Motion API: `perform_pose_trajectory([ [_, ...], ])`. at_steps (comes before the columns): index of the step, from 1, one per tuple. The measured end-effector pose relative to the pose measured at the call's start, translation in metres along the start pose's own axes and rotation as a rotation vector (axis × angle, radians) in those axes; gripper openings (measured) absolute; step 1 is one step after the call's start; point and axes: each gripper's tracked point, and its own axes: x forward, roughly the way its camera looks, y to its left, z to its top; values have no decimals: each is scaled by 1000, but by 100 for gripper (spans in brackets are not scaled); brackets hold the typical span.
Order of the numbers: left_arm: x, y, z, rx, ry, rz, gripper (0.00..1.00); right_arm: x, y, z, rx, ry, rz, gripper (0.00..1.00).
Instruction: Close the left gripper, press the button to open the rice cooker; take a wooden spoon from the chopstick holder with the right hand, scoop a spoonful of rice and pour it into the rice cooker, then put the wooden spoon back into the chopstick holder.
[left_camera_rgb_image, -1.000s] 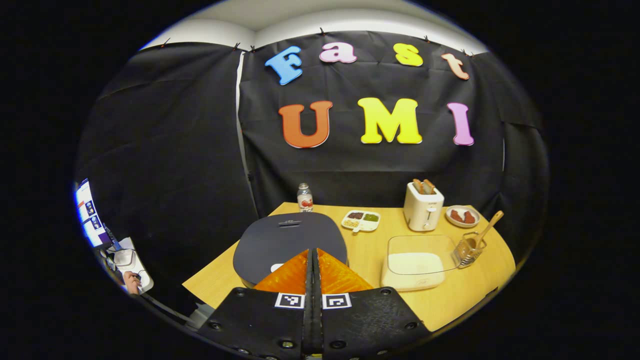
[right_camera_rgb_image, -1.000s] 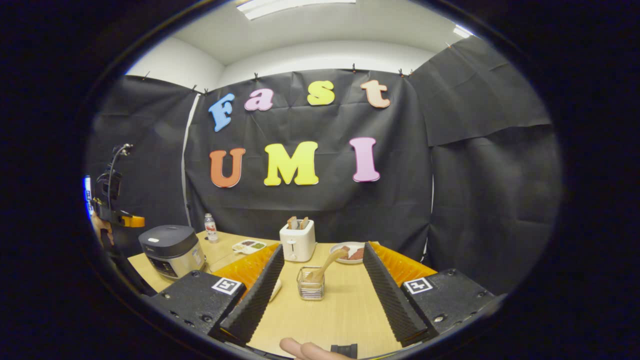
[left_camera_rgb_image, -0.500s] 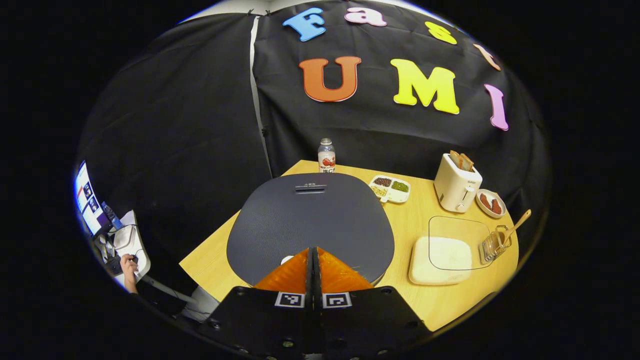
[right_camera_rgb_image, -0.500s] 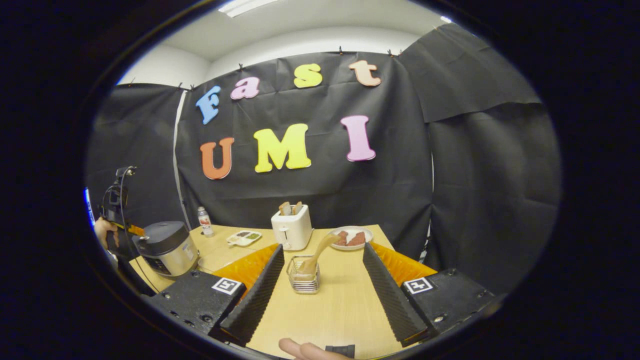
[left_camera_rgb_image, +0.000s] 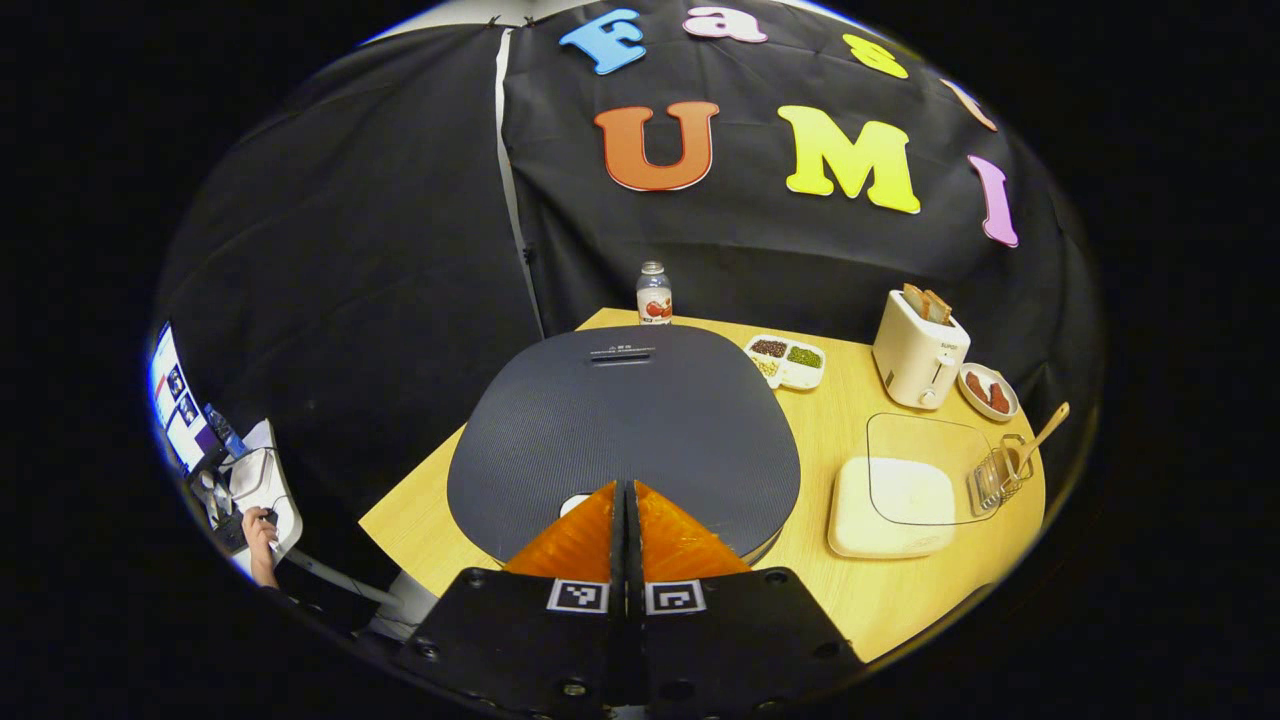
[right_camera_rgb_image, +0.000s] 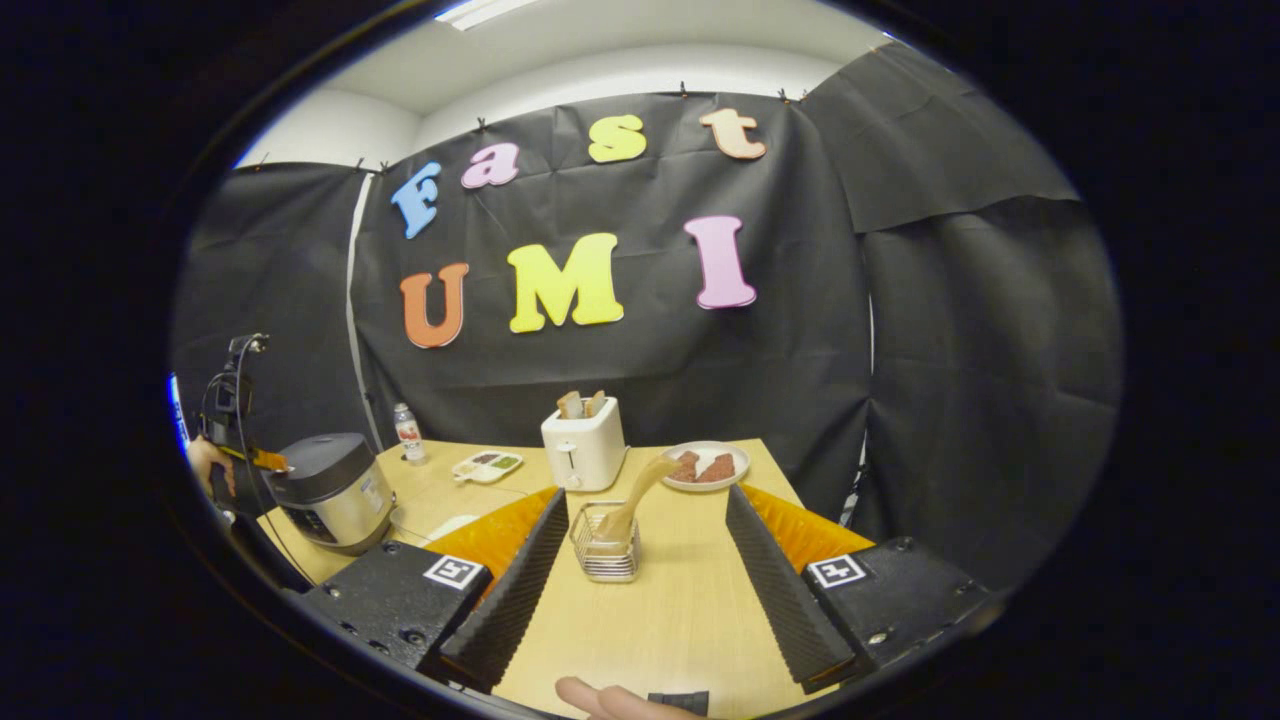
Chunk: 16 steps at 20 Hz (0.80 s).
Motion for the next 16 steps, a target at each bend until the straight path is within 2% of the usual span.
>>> perform_pose_trajectory([
  [2,-4,-1,6,-34,-25,-8,0,-3,3,-1,-8,4,0,100],
  [4,-17,7,17,-41,-77,30,0,-3,2,-3,-25,6,-10,100],
  [6,-39,16,44,-31,-187,78,0,-4,3,-6,-40,11,-21,99],
  [8,-64,20,72,-32,-286,94,3,-5,7,-10,-53,22,-26,100],
  [9,-75,17,79,-45,-307,84,22,-4,8,-12,-57,26,-30,100],
  [11,-95,4,88,-68,-353,33,52,-2,10,-16,-65,38,-38,99],
  [14,-120,1,92,-62,-422,8,98,2,15,-22,-67,53,-44,100],
  [16,-134,-2,86,-55,-446,-2,97,8,21,-26,-64,57,-37,100],
])
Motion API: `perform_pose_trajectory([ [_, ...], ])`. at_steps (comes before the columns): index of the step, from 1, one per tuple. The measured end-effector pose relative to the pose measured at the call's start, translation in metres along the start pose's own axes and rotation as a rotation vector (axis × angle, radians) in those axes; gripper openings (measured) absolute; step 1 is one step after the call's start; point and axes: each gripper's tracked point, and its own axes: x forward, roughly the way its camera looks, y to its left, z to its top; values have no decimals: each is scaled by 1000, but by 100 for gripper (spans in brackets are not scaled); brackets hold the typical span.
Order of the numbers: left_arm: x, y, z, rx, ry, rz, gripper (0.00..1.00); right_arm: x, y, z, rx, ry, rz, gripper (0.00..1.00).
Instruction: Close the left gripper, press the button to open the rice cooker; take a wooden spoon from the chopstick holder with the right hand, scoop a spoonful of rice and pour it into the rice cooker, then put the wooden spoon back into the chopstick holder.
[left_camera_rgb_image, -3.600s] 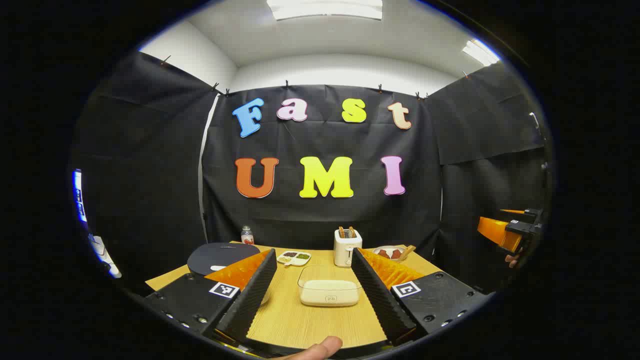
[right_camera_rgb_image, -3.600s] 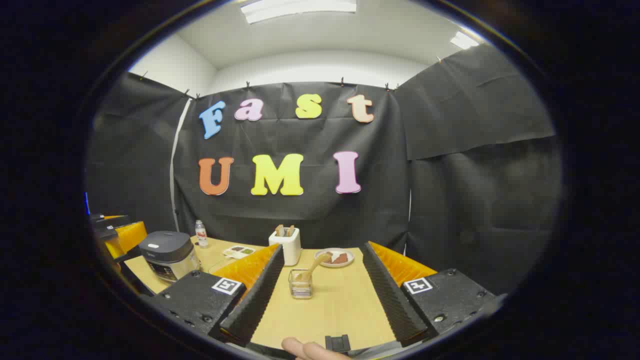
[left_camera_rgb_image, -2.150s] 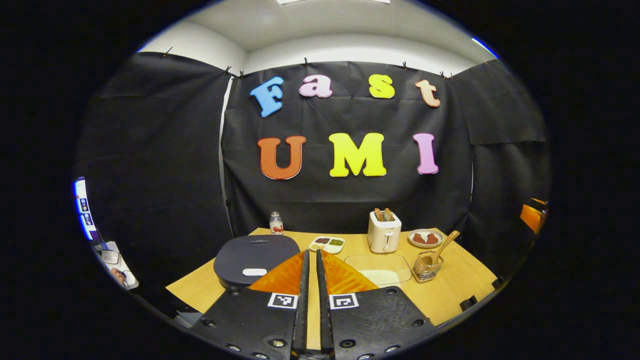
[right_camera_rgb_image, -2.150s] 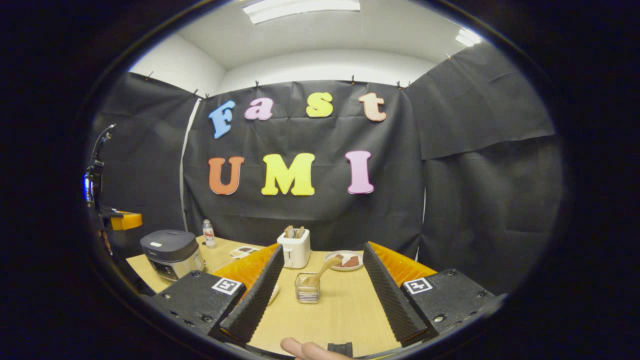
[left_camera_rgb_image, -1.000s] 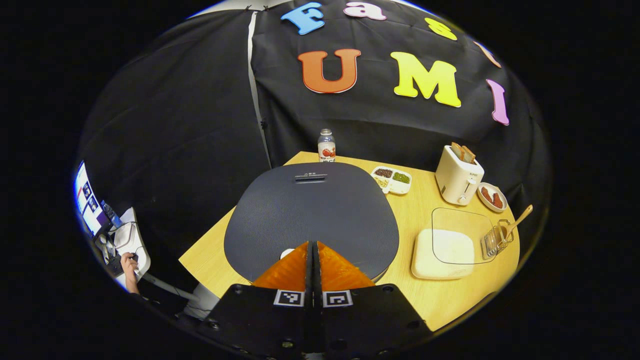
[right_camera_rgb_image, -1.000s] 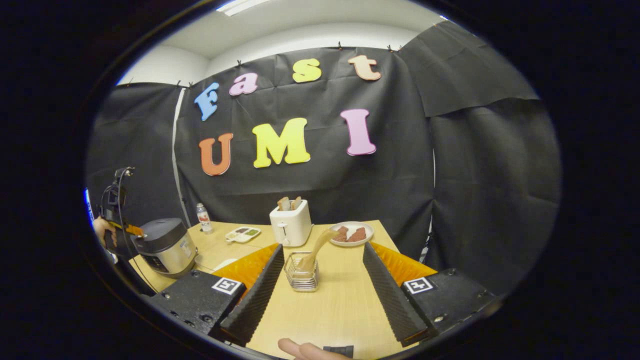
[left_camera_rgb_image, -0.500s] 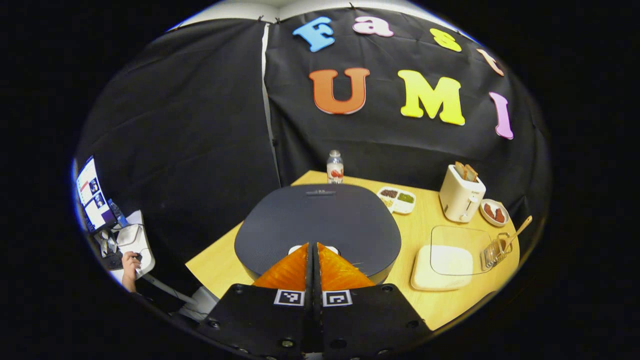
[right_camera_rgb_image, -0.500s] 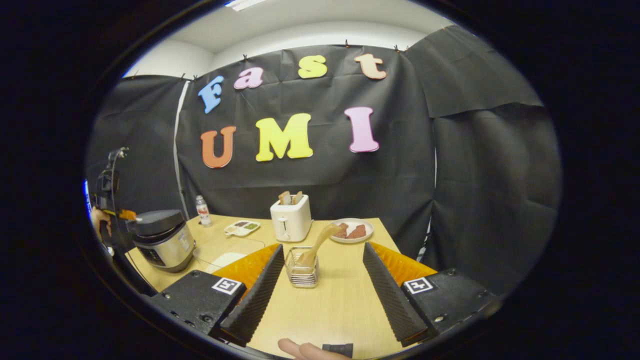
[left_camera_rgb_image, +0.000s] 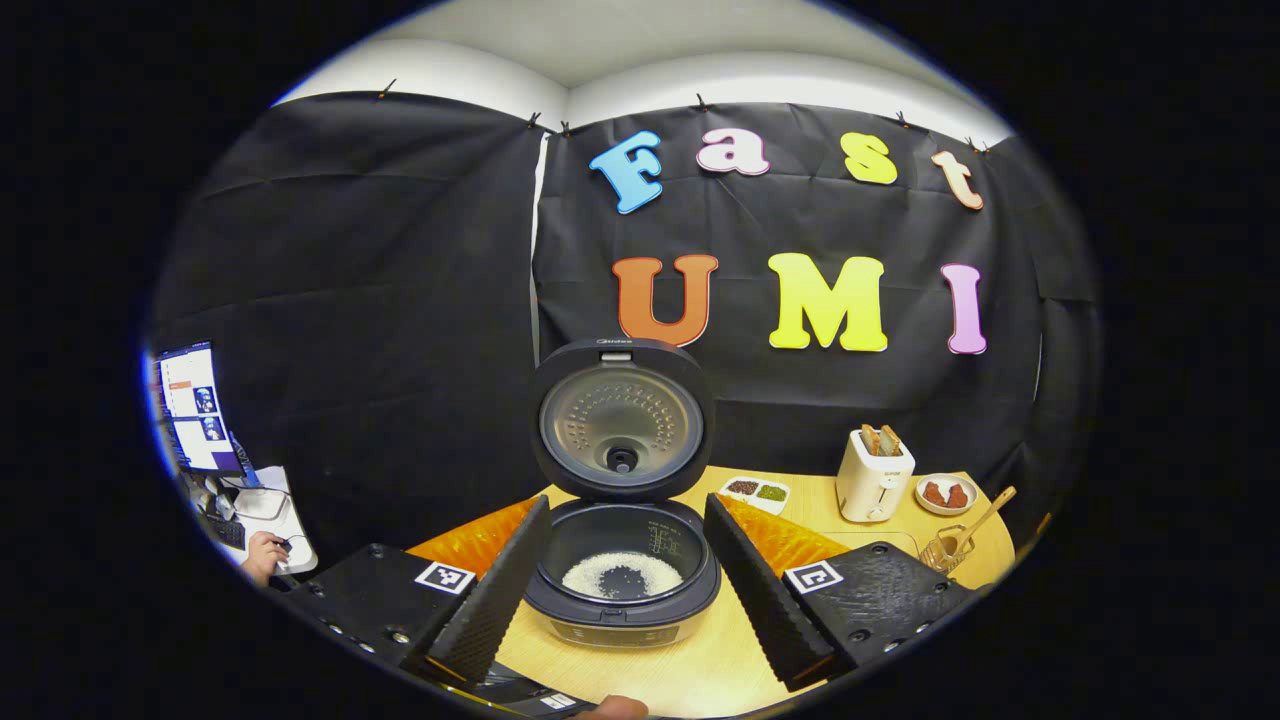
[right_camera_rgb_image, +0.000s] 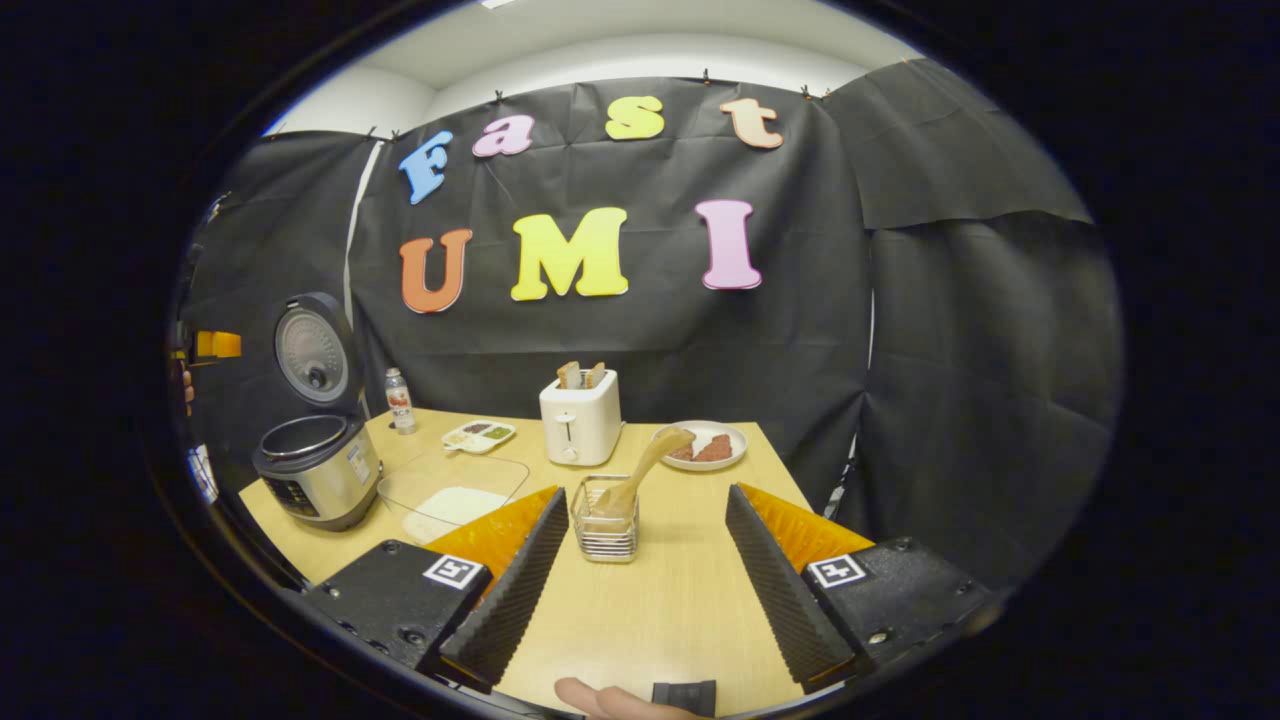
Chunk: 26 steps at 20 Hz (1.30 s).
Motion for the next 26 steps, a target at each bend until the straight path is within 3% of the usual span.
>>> perform_pose_trajectory([
  [10,-71,-57,-9,54,-124,-149,97,92,17,-23,42,39,36,100],
  [14,-93,-64,-22,106,-145,-170,95,139,8,-33,79,85,10,100],
  [22,-101,-87,-49,98,-132,-265,95,224,-8,-55,103,142,-65,100],
  [23,-98,-86,-51,106,-129,-263,95,229,-8,-53,103,128,-63,100],
  [24,-96,-88,-52,110,-128,-264,95,233,-8,-50,93,106,-62,93],
  [25,-95,-93,-54,108,-123,-273,95,235,-6,-46,87,87,-48,98],
  [26,-96,-98,-57,103,-115,-289,95,238,-1,-44,85,72,-21,92],
])
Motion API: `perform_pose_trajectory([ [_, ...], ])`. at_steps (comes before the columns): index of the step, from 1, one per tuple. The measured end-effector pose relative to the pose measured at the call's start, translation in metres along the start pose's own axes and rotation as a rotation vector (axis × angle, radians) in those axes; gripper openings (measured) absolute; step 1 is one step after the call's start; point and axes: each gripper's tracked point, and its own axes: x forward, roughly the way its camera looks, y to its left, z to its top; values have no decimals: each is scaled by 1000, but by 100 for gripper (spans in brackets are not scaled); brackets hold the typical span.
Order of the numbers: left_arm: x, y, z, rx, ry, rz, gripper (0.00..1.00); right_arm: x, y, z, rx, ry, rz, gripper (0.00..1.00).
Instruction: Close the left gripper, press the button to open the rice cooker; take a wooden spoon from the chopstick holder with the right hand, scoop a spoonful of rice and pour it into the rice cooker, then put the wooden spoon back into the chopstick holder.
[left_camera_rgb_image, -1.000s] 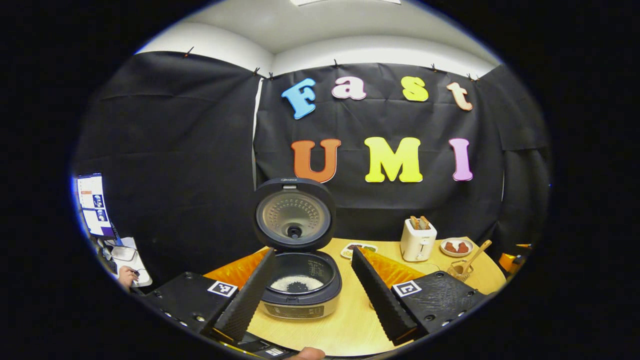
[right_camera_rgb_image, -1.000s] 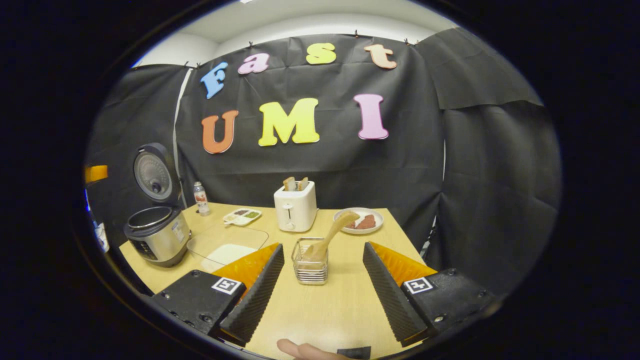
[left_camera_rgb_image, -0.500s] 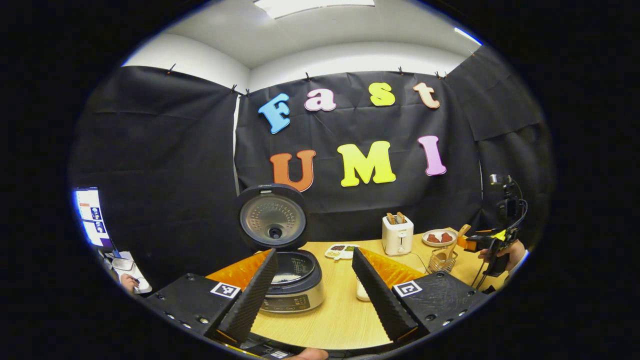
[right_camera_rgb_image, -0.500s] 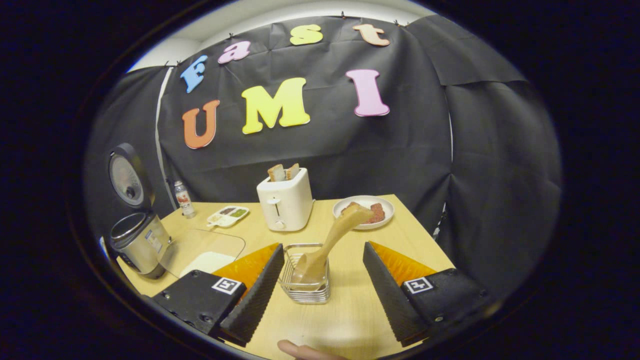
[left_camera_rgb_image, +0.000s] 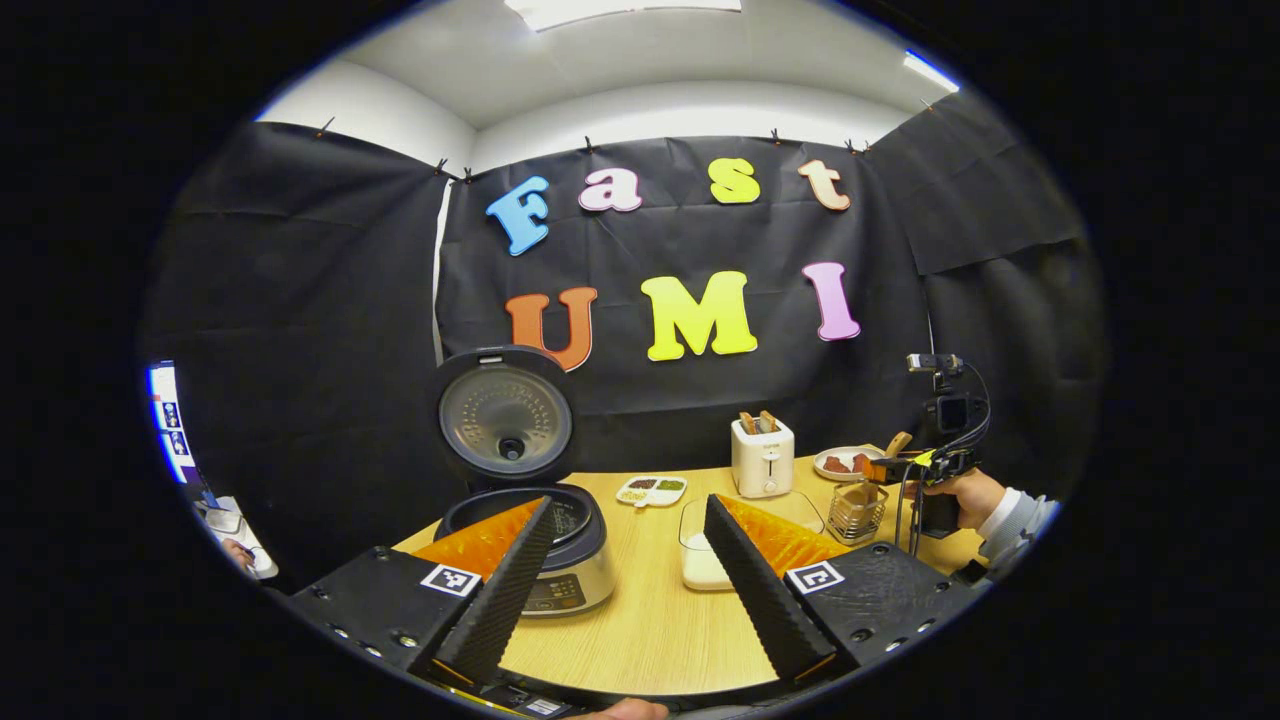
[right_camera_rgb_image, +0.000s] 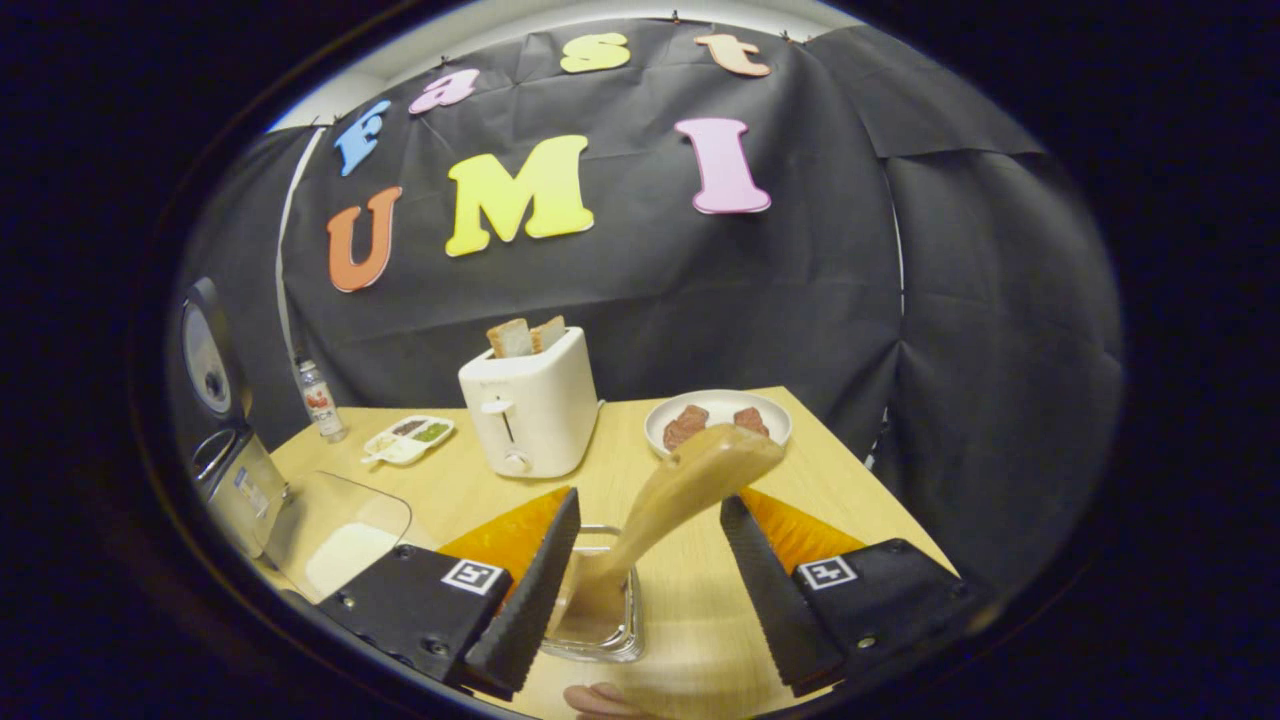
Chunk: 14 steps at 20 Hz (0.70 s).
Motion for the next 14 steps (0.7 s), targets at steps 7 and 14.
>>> perform_pose_trajectory([
  [7,1,-16,-2,-3,2,-36,95,10,1,-8,7,30,26,37],
  [14,-7,-8,-4,-31,0,-32,95,-29,23,24,65,-69,79,12],
])
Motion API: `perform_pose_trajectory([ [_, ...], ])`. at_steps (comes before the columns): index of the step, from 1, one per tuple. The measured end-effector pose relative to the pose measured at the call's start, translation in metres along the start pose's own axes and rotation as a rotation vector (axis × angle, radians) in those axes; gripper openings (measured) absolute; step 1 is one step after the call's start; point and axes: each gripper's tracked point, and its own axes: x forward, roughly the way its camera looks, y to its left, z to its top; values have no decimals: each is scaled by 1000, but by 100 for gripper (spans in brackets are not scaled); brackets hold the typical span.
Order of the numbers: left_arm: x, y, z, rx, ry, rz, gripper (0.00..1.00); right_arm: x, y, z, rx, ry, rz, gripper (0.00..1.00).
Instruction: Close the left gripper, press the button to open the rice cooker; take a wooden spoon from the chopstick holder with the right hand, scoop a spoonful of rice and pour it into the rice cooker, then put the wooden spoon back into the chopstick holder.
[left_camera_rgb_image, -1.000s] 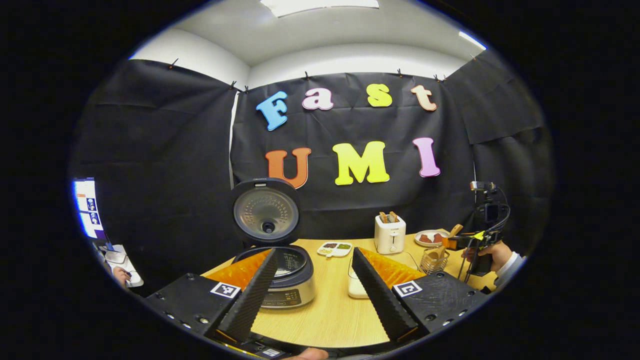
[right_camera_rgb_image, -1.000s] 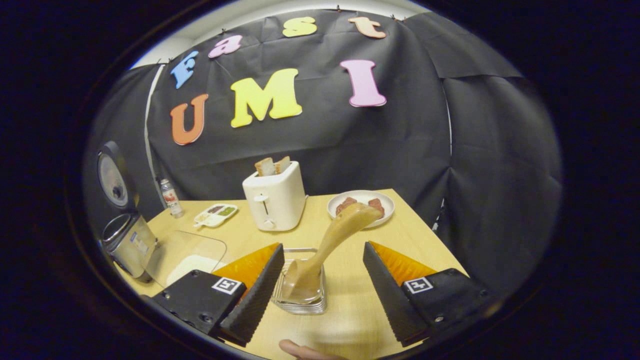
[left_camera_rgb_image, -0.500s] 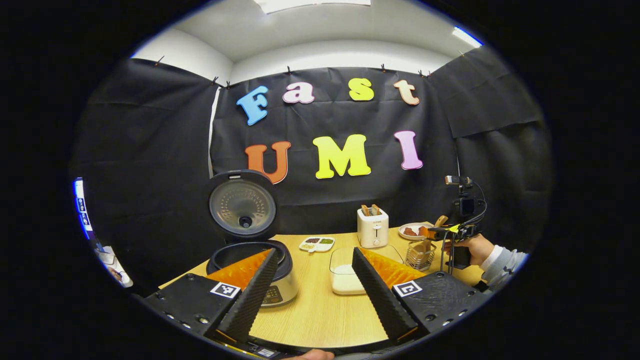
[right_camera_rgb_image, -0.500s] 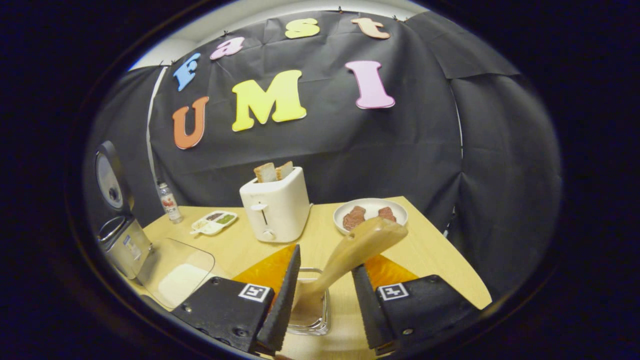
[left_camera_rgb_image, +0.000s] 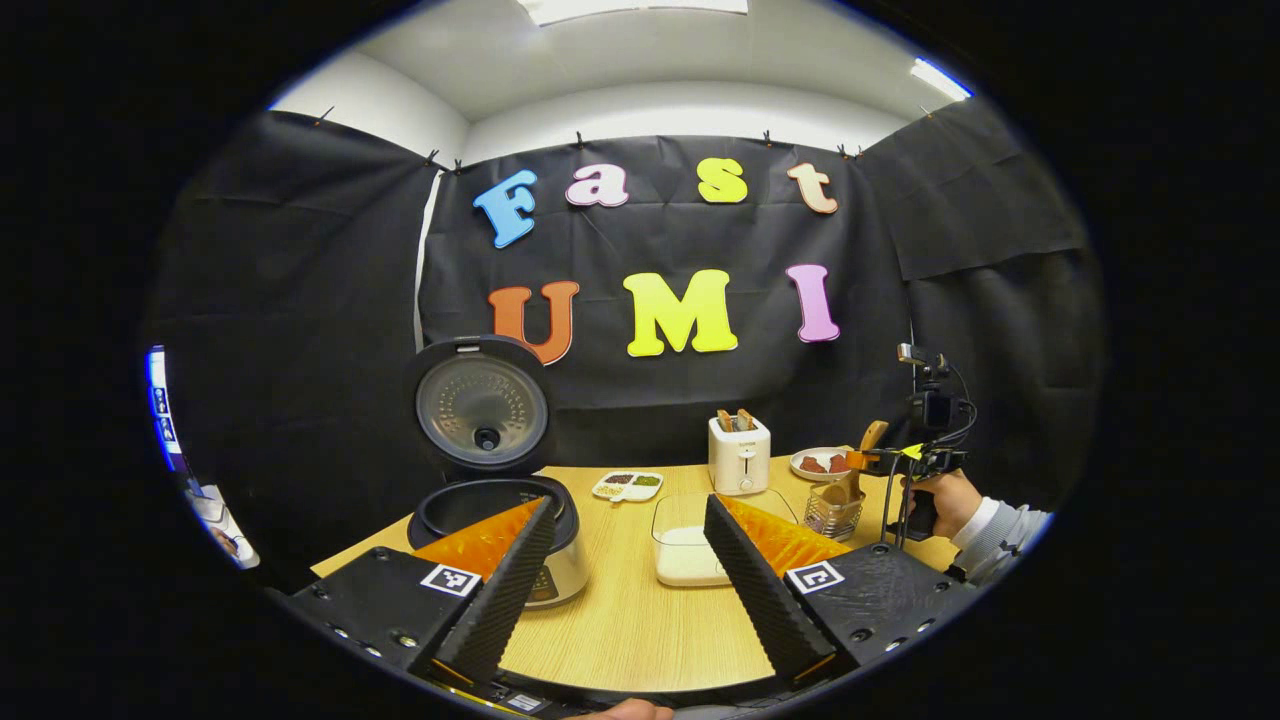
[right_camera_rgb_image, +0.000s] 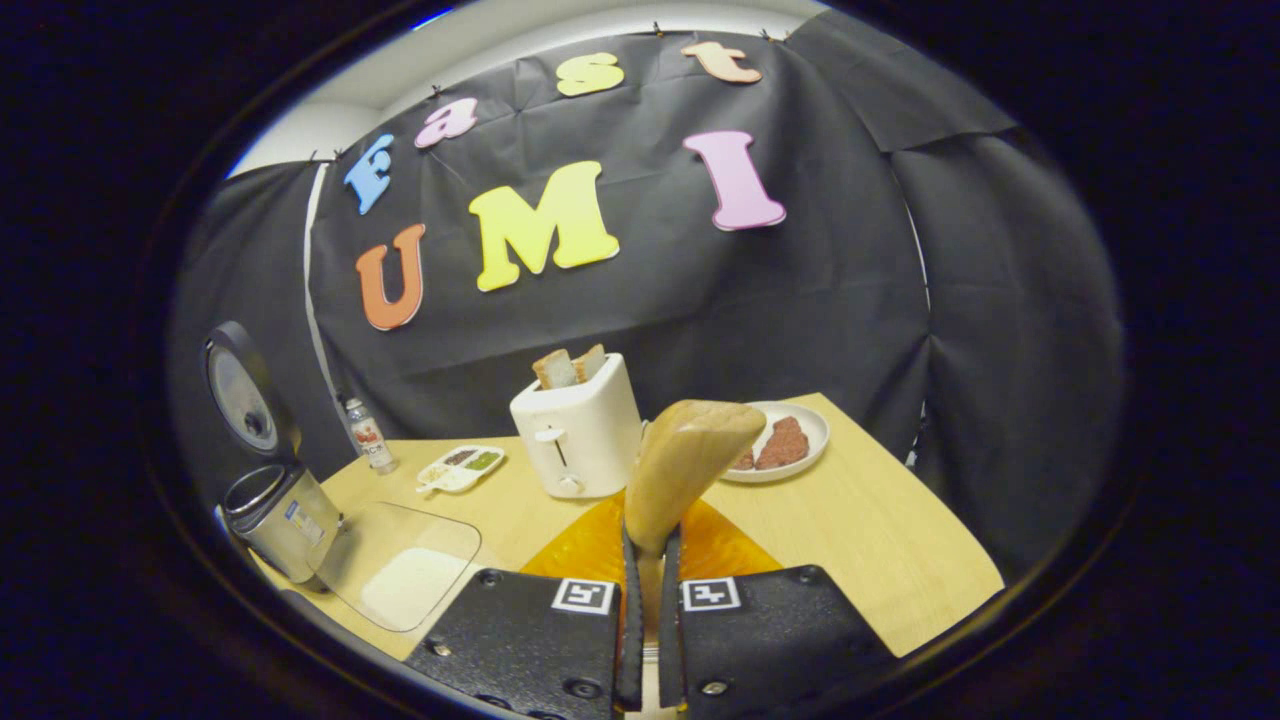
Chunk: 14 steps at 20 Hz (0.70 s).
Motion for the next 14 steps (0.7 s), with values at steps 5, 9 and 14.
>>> perform_pose_trajectory([
  [5,-4,7,-8,-17,13,-2,95,-28,11,40,-65,-88,-14,11],
  [9,-6,15,-17,-29,25,-3,95,-44,29,59,-91,-115,-4,11],
  [14,-6,32,-30,-49,46,17,95,-58,75,74,-108,-141,55,9],
])
